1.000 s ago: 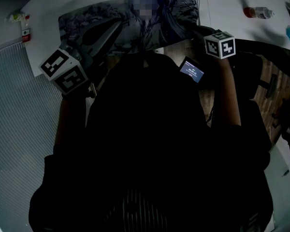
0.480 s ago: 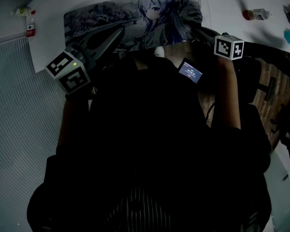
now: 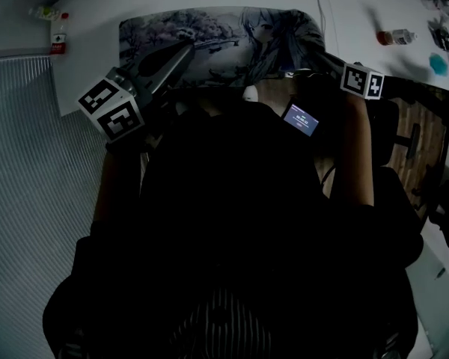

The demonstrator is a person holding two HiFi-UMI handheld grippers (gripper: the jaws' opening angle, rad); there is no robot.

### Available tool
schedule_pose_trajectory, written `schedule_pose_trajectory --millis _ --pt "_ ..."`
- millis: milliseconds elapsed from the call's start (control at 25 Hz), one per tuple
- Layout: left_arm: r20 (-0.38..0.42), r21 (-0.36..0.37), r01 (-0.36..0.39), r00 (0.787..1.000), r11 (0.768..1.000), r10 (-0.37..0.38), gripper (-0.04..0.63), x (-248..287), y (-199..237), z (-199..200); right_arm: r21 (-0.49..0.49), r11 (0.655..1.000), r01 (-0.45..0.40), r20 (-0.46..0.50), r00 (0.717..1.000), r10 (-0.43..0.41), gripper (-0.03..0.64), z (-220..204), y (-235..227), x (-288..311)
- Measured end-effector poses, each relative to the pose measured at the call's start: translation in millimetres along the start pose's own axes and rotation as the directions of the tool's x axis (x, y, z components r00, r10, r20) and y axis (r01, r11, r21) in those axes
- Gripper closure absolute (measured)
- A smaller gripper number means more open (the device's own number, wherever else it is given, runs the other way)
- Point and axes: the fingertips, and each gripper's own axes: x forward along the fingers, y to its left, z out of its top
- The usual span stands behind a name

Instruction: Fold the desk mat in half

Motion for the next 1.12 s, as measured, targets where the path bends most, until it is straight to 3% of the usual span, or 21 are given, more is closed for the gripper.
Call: schedule_pose_trajectory --millis 160,320,520,840,1000,1120 --pt "0.028 -0.022 -0.022 0.999 1.0 0.023 0.588 -88 34 13 -0.028 0.994 0.105 0.008 0.994 -0.105 0.595 5 48 13" --pt "0.062 -0.052 -0.074 0.995 0.996 0.077 0.588 -148 70 14 -0.142 0.981 0.132 0.016 0.991 -0.131 0.595 19 99 30" --pt "0.089 -0.051 -0.086 0.992 0.995 0.09 0.588 -209 91 17 -0.289 0.95 0.121 -0.005 0.992 -0.128 0.594 28 172 73" --pt "0.099 -0.076 -0.144 0.984 0.987 0.151 0.588 -292 137 15 -0.392 0.918 0.049 -0.06 0.995 -0.078 0.594 36 257 168" --pt "0.145 -0.098 -0.173 0.972 0.98 0.186 0.588 -319 156 22 -0.417 0.908 -0.046 -0.153 0.988 -0.02 0.594 23 296 214" --pt "0.172 -0.122 -0.177 0.965 0.977 0.196 0.588 -329 166 23 -0.463 0.878 -0.121 -0.228 0.974 0.014 0.594 16 335 253"
